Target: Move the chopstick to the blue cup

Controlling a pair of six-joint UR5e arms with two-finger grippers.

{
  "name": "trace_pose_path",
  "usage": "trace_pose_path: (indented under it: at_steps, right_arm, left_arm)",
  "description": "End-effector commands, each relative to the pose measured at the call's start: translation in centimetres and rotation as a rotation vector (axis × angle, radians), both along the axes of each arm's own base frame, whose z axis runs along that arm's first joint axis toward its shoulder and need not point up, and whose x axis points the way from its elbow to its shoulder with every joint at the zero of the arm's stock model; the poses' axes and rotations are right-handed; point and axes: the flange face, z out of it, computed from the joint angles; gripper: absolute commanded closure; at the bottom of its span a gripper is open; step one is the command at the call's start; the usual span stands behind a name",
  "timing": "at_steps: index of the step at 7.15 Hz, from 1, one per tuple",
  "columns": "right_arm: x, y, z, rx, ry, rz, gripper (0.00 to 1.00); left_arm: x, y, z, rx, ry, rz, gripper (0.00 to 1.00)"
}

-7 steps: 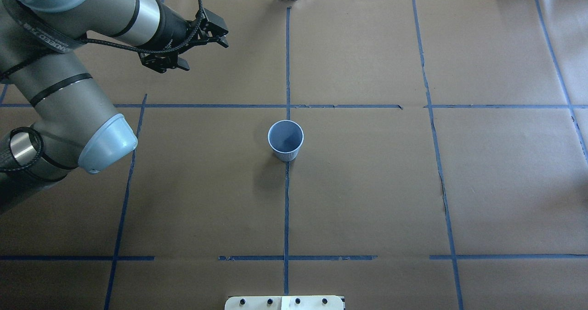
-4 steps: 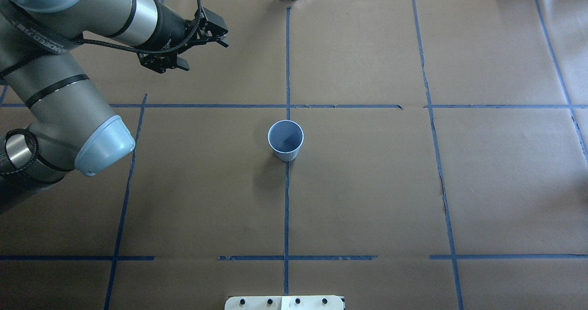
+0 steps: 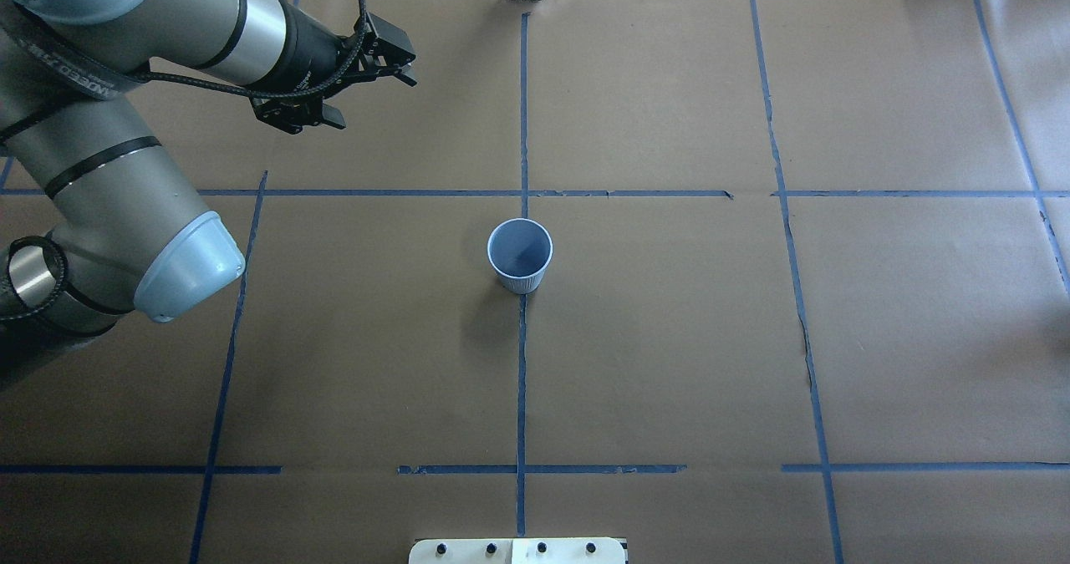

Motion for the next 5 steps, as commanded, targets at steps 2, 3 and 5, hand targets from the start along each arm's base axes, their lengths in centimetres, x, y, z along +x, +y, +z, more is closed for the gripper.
trace_pose_path:
  at_steps: [2, 3, 5]
  right_arm:
    - [2.3, 4.2, -2.9, 0.044, 0.016, 0.081, 1.00]
    - [2.7, 5.3, -4.6, 0.069, 0.024, 0.104, 1.00]
    - [2.2, 4.5, -8.4, 0.138, 0.005, 0.098, 1.00]
  left_arm:
    - [0.1, 0.0, 0.0, -0.002, 0.000, 0.000, 0.00]
    - [0.1, 0.0, 0.1, -0.005, -0.001, 0.000, 0.00]
    - [0.0, 0.1, 0.0, -0.001, 0.001, 0.000, 0.00]
